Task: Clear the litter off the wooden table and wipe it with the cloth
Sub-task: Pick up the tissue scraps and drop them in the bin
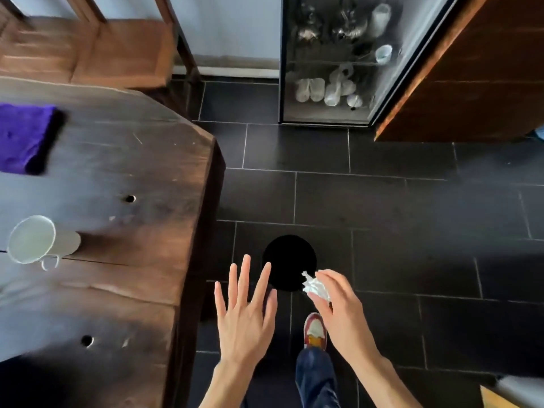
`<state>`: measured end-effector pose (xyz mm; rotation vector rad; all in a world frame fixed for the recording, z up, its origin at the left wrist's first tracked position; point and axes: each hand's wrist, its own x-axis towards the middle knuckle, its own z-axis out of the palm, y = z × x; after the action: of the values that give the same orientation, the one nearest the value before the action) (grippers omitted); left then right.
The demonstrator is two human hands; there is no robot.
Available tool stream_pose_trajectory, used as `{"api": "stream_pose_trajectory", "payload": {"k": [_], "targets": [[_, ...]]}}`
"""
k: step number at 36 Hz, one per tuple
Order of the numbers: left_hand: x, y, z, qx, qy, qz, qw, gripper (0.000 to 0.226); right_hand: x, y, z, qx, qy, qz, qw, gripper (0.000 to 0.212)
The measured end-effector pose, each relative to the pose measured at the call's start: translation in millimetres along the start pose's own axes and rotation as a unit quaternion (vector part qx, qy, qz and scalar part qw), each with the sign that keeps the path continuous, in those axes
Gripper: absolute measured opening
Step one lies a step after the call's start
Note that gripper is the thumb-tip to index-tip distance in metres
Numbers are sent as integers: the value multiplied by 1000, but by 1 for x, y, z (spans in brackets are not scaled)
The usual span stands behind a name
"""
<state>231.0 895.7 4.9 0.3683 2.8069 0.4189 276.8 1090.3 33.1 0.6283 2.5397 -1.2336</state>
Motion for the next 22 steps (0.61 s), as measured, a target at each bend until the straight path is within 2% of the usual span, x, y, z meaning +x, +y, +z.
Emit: {"api": "stream_pose_trajectory", "payload": {"k": [8, 14, 22], "targets": [[39, -38, 81, -17, -21, 2, 1000, 55, 46, 63, 74, 9, 6, 22, 1000, 46], [67, -60, 156, 29, -27, -6, 999, 55, 79, 109, 123, 7, 36, 8, 999, 42], [93, -83, 224, 39, -6, 0, 999, 55, 122, 158, 166, 13, 57, 2, 998, 42]]}}
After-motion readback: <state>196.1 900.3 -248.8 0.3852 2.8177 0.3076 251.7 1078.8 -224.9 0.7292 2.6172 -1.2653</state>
